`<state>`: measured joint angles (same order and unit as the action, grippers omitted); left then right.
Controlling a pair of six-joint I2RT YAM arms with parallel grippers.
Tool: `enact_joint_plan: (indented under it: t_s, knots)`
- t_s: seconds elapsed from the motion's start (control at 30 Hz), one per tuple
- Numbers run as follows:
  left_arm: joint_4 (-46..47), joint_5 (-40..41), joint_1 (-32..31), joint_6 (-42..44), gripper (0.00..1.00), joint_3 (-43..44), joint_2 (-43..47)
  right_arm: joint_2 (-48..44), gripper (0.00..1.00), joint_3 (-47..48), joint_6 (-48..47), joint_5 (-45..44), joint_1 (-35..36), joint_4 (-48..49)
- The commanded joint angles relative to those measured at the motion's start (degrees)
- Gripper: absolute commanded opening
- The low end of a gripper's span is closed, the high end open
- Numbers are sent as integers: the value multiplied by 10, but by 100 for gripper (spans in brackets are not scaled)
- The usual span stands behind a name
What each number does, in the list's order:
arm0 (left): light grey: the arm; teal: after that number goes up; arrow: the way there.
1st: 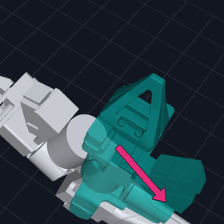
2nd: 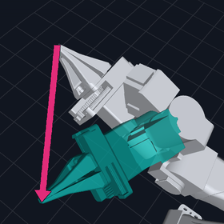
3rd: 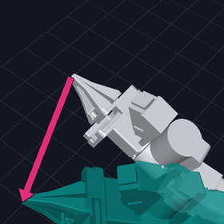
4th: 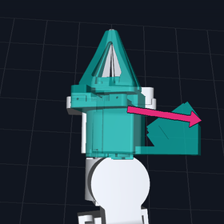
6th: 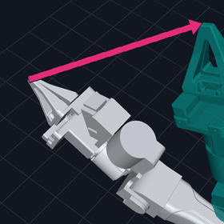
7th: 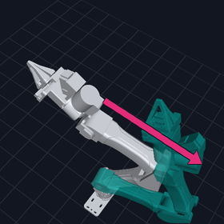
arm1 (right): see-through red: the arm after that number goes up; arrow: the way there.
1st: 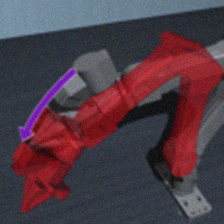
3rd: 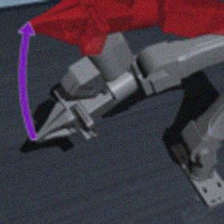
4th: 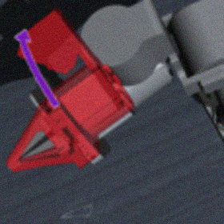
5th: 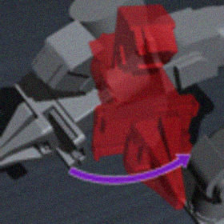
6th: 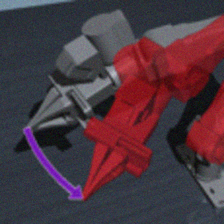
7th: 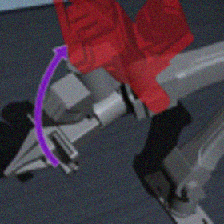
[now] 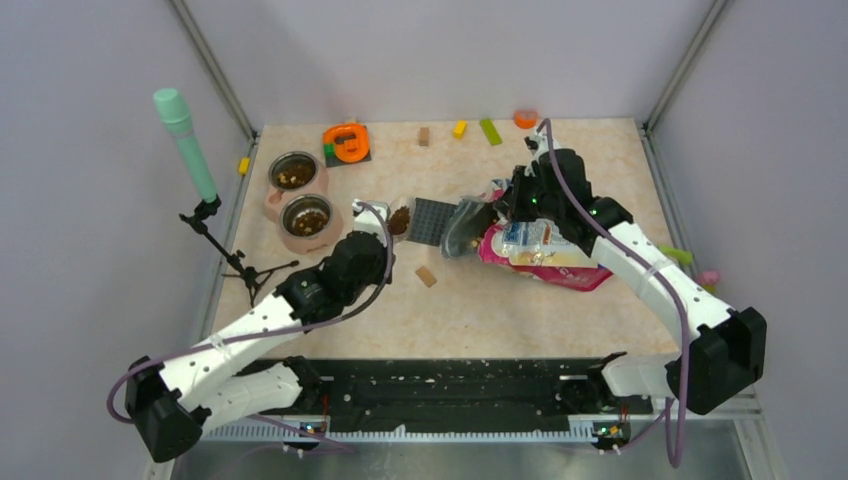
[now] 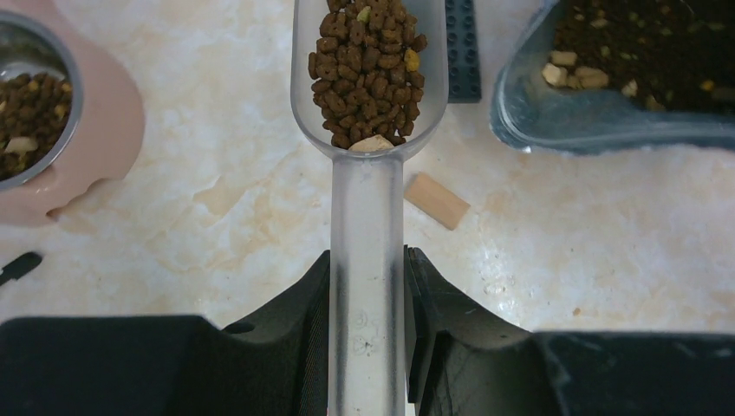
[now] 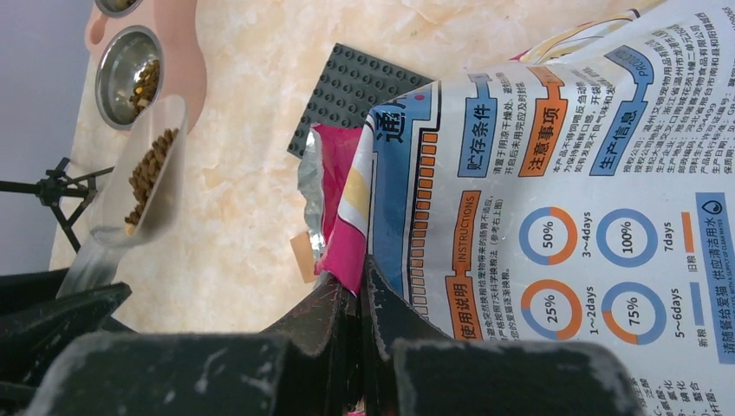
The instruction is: Serve the pet food
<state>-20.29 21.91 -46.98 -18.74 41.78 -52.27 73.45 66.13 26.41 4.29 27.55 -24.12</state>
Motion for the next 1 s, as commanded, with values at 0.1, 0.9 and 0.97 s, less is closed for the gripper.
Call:
enact_joint_plan:
  t_s: [0.1,0.9,0.97]
  knots:
    - [-112,30,80,-145,0,96,-80,4,0,36,-22,15,-6,54]
    - [-246,-90,337,-287,0,232,-224,-6,0,35,1,52,-12,85]
    - [-251,-108,346,-296,0,241,-232,-8,0,33,2,55,-12,86]
